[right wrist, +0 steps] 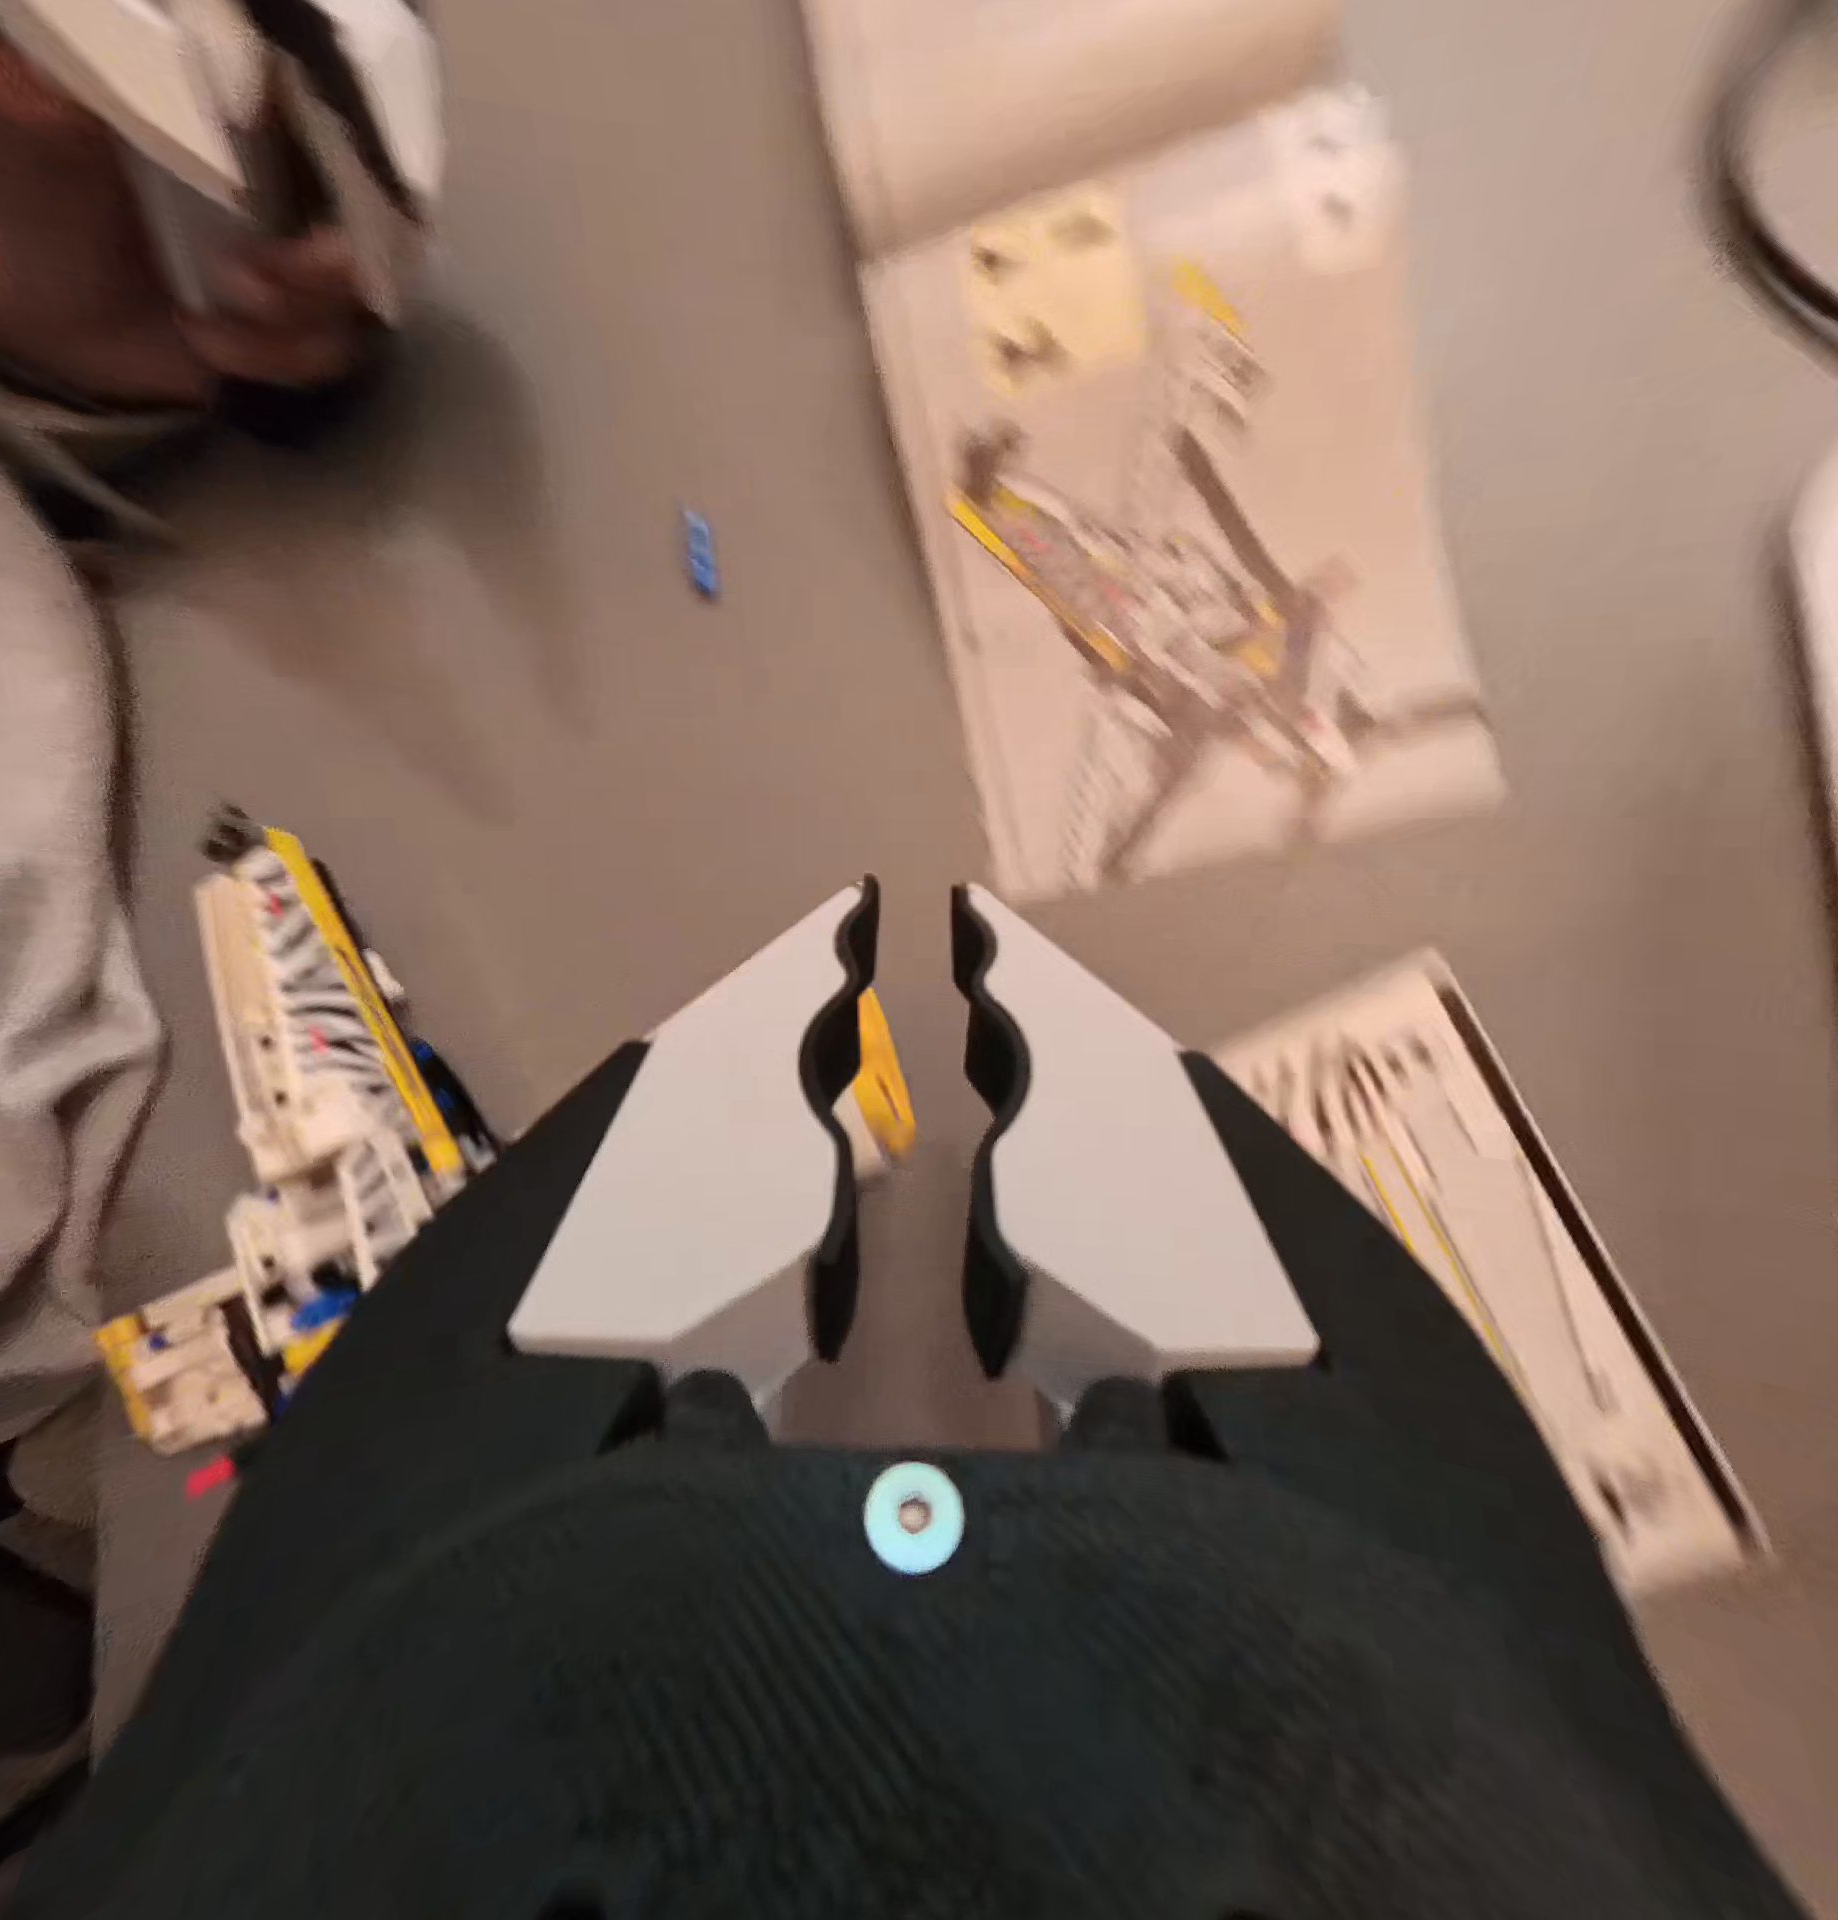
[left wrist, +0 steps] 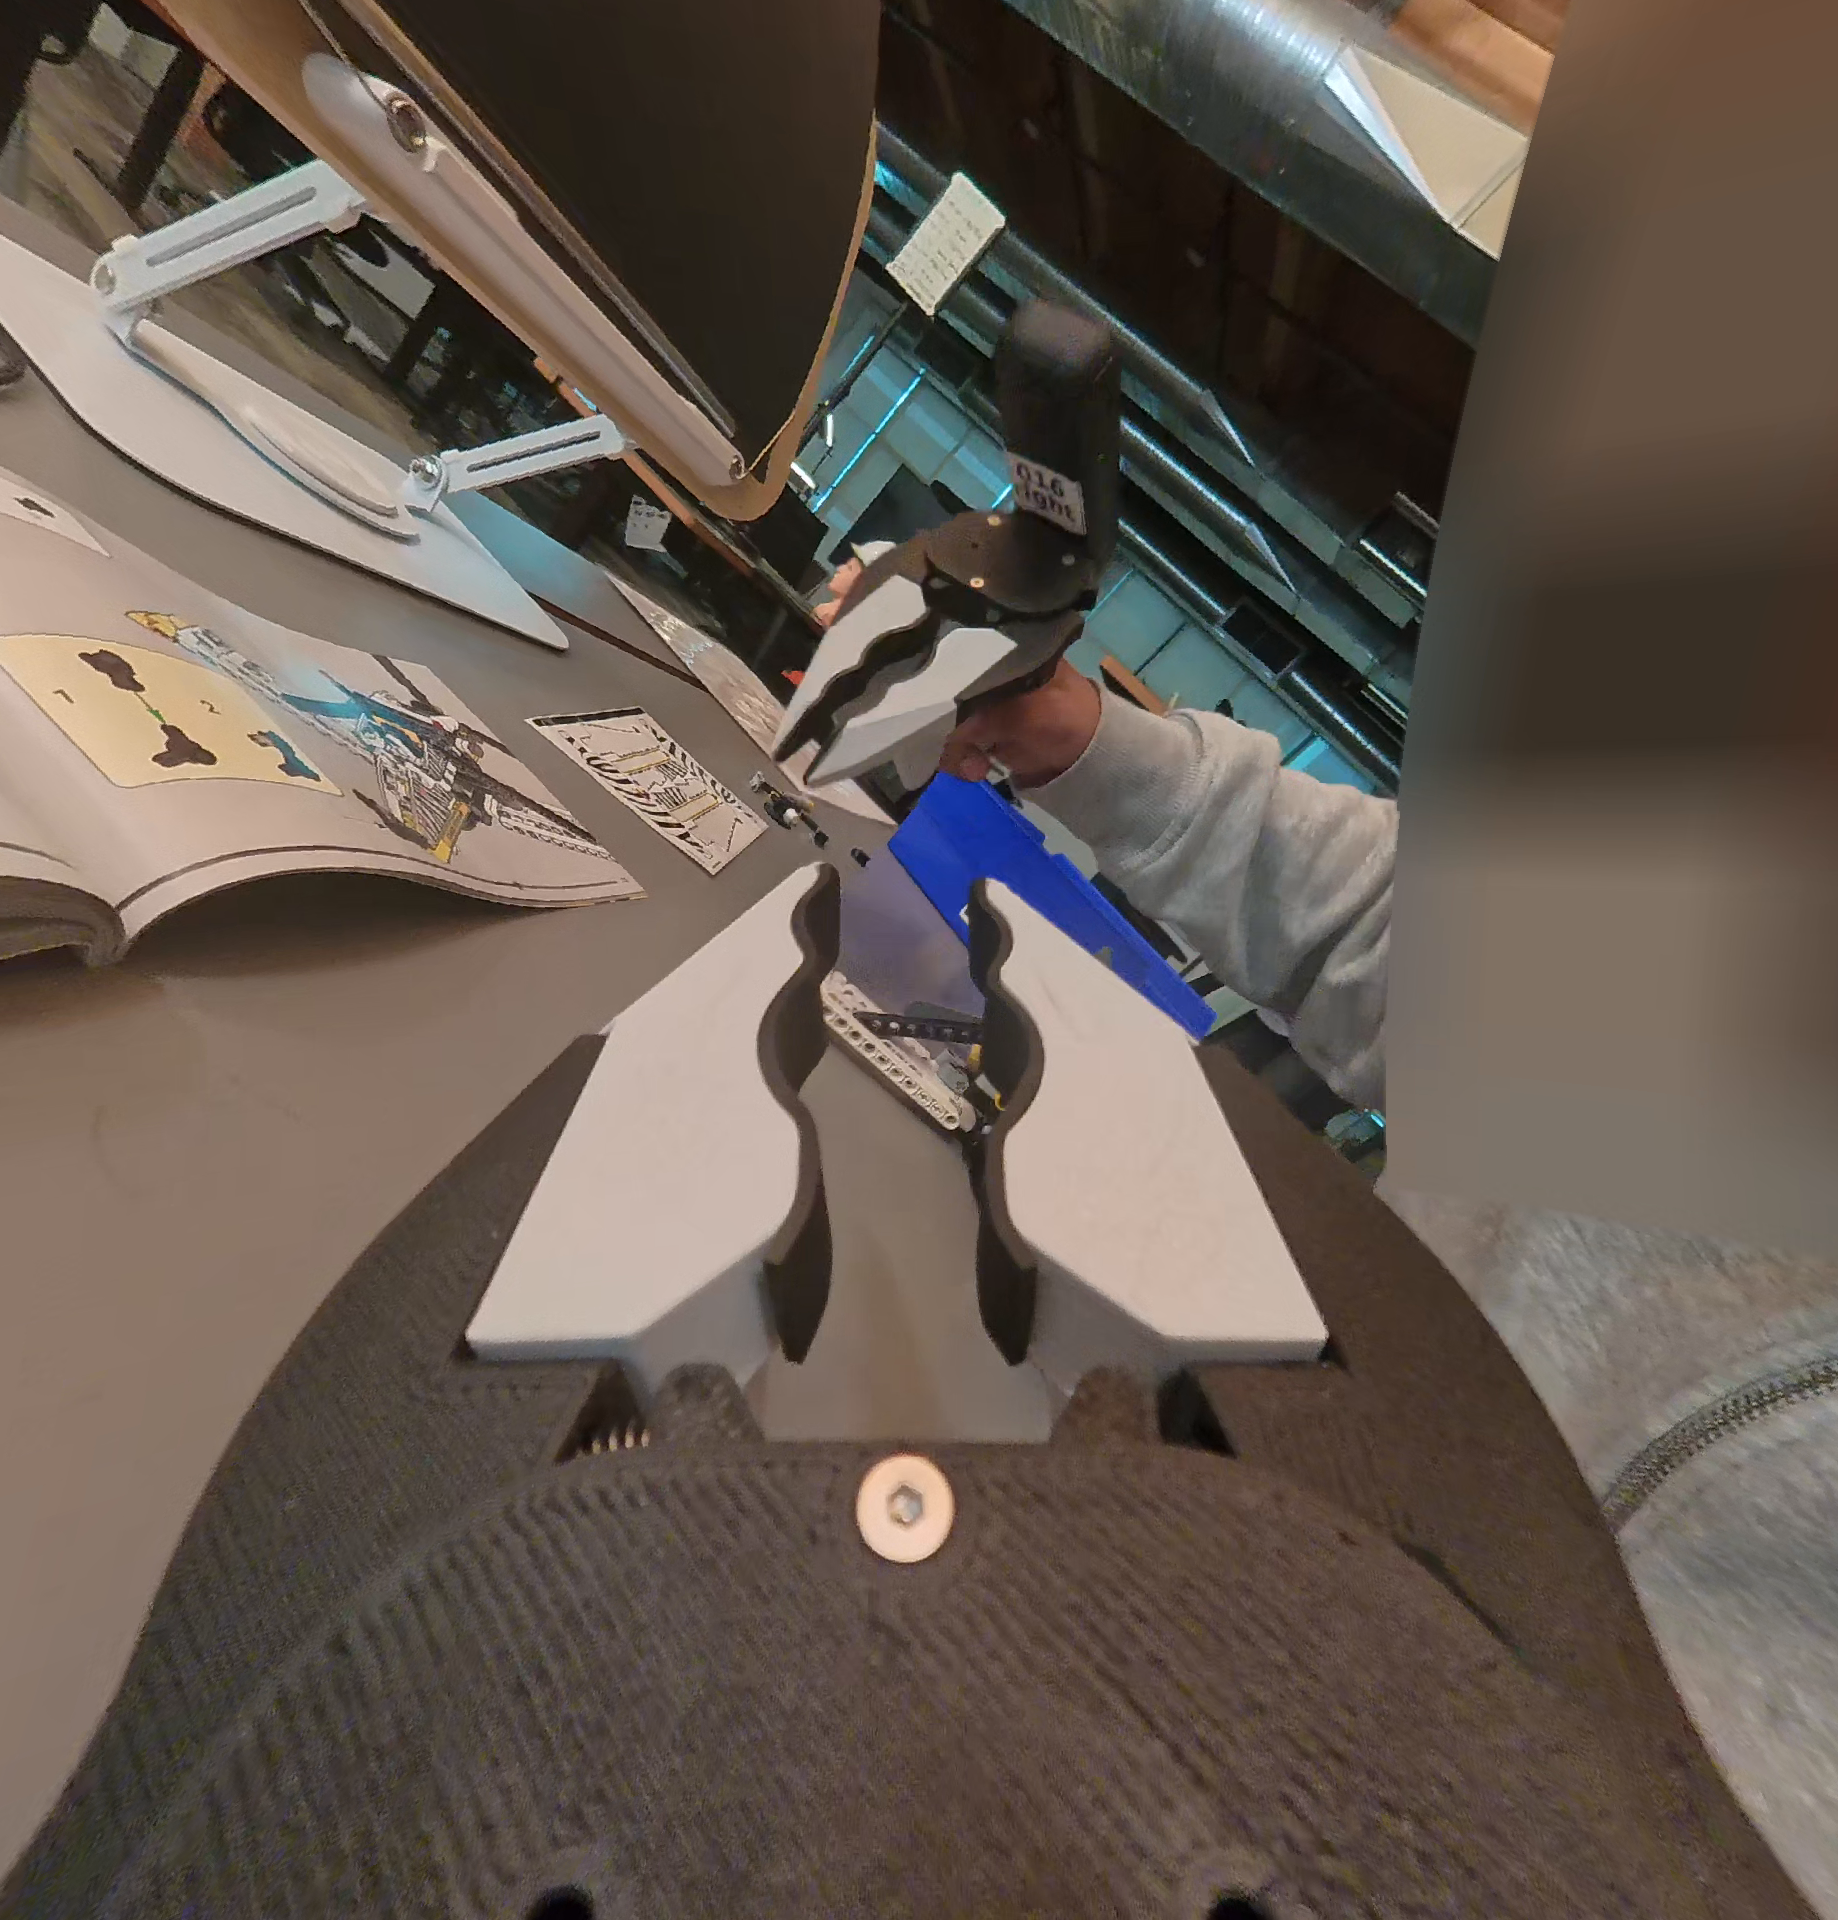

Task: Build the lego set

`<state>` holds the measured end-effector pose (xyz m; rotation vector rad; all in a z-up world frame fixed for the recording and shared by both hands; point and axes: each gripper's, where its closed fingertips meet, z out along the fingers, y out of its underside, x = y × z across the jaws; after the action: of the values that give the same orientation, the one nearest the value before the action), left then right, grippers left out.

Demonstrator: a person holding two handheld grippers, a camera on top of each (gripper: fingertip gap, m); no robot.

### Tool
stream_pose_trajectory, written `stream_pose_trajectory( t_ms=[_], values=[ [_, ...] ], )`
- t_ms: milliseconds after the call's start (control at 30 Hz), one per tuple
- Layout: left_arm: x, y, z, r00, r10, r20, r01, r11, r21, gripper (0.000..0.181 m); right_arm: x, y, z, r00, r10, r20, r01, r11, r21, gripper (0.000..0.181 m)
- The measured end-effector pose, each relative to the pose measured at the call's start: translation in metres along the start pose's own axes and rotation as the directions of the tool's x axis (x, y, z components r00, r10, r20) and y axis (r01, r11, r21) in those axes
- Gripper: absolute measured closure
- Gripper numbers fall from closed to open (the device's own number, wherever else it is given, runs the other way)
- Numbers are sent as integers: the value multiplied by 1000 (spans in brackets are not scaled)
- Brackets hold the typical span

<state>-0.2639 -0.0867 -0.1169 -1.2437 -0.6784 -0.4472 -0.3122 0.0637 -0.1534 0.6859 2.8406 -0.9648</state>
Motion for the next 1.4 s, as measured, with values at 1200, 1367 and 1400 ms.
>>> stream_pose_trajectory(
  t_ms=[1200,1367,1400],
  values=[
    [-1,7,3,999,31,22,-30,999,-38,159,131,216,-131,626,330,-707,-624,755,-200,178],
    [-1,7,3,999,36,27,-35,999,-40,159,127,240,-118,600,431,-674,-704,686,-187,178],
    [-1,7,4,999,33,24,-32,999,-42,159,126,242,-117,601,423,-678,-702,685,-194,178]
  ],
)
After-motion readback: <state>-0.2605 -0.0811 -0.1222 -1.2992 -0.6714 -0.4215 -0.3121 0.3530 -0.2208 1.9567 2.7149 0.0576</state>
